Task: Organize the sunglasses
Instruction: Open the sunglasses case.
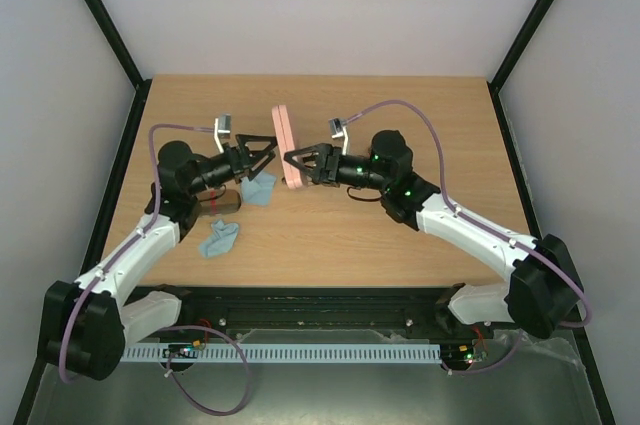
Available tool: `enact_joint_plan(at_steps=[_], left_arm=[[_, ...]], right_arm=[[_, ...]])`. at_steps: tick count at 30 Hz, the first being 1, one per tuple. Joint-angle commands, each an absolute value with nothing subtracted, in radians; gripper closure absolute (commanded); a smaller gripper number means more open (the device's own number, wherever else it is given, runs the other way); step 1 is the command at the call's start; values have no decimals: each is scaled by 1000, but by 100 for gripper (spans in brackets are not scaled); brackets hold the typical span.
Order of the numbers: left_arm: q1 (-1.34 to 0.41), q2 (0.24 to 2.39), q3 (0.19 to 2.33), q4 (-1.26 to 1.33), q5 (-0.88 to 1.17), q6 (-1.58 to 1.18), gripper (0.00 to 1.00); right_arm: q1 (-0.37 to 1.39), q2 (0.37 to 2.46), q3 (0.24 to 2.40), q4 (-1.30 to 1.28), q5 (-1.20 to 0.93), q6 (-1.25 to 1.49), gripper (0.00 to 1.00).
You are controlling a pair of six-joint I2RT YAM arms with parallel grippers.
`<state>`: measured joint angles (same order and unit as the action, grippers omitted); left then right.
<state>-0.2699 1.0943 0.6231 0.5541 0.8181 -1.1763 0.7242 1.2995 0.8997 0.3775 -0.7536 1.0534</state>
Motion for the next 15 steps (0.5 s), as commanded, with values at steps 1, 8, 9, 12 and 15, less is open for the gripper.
enact_joint_plan(at_steps=[1, 8, 9, 12, 15], left_arm=[[-272, 1053, 650, 765, 917, -1322, 1], [-273, 997, 644, 794, 886, -1340, 0], [-274, 984, 643, 772, 870, -1323, 0], [-273, 975, 647, 745, 855, -1296, 0], [-280, 992, 652, 744, 866, -1294, 0]], right_arm=[[739, 1314, 943, 608, -895, 1178, 34], [748, 1301, 940, 573, -861, 1169, 35], [748, 1301, 940, 556, -846, 1164, 35], [751, 1305, 941, 534, -840, 1148, 36], [761, 1315, 953, 536, -874, 1133, 35]])
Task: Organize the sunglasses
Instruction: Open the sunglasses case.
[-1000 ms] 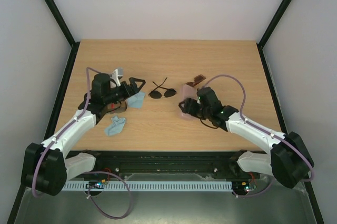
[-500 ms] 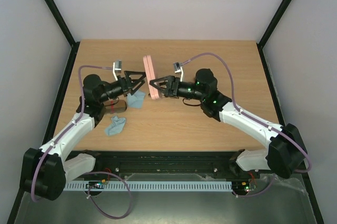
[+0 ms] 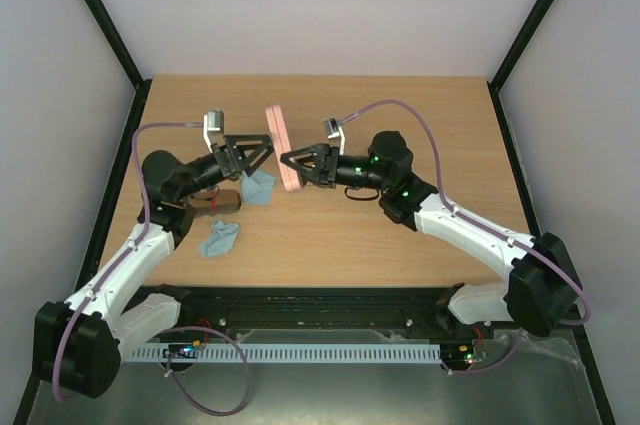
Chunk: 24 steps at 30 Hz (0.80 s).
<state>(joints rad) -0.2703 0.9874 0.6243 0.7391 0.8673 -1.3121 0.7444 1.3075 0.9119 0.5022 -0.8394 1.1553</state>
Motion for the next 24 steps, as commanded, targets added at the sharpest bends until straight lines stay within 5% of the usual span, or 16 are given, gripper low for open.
enact_joint_plan(at_steps=[1, 10, 21, 24], left_arm=[[-282, 1000, 652, 743, 869, -1291, 1], [-307, 1038, 652, 742, 872, -1276, 1], [-307, 992, 643, 710, 845, -1224, 34], [-307, 986, 638, 722, 845, -1229, 37]], right_arm=[[764, 1318, 957, 536, -882, 1126, 35], [769, 1336, 969, 473, -898, 1080, 35], [769, 1315, 934, 526, -884, 1140, 35], [768, 1304, 927, 532, -867, 1145, 24]])
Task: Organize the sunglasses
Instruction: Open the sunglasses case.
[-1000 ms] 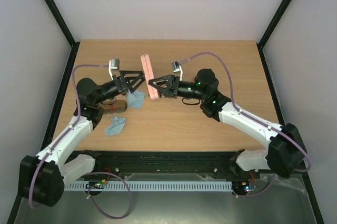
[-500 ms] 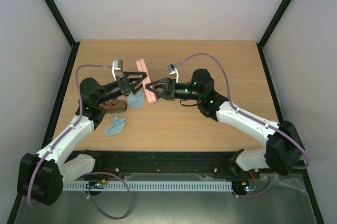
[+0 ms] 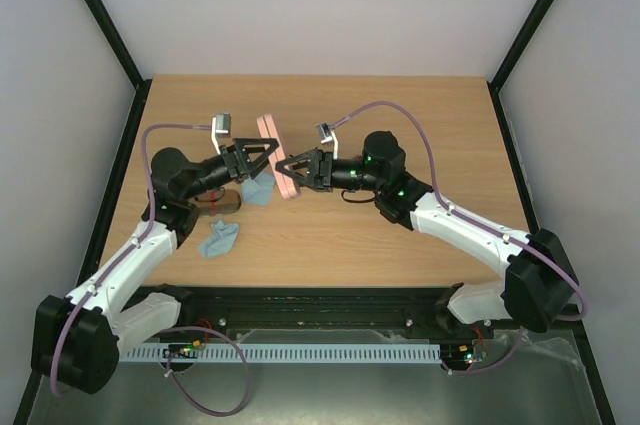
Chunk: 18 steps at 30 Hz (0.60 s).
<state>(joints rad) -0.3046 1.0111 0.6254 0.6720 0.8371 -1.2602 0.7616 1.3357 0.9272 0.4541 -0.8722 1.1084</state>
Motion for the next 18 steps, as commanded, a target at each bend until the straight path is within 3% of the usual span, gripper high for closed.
enact_joint_plan(at_steps=[1, 4, 11, 14, 18], left_arm=[[-307, 983, 639, 722, 845, -1229, 37], [-307, 974, 638, 724, 847, -1229, 37], [-307, 978, 653, 715, 834, -1233, 37], [-307, 982, 658, 710, 829, -1233, 36], [-307, 980, 660, 711, 824, -1232, 36]], right_arm=[[767, 1298, 922, 532, -855, 1142, 19], [768, 1296, 922, 525, -826, 1137, 14], [771, 1314, 951, 418, -762, 1072, 18], [773, 1330, 946, 451, -801, 1097, 23], [772, 1322, 934, 499, -805, 1139, 39]])
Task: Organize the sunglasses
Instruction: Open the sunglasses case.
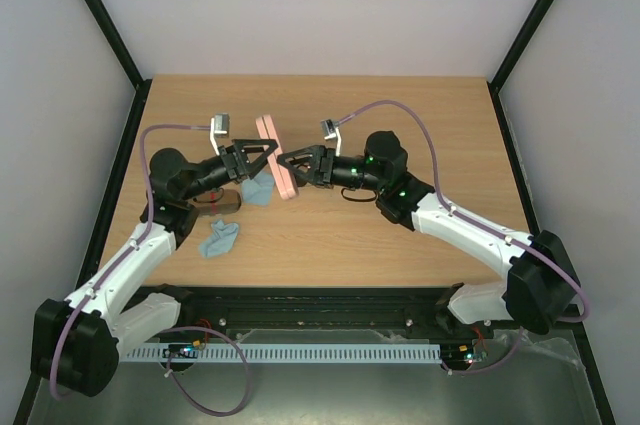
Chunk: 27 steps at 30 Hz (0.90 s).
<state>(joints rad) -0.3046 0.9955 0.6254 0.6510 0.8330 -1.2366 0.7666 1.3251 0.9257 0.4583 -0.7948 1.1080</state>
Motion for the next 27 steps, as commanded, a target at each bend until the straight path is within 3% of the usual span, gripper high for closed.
enact_joint_plan(at_steps=[1, 10, 27], left_arm=[[-307, 977, 658, 713, 823, -1233, 35], [-306, 957, 656, 736, 810, -1225, 21], [-272, 913, 589, 608, 773, -1115, 22]], right_arm=[[773, 1314, 924, 531, -798, 1174, 42], [773, 1293, 847, 960, -755, 1541, 51], [745, 1261, 810, 1129, -670, 1682, 55]])
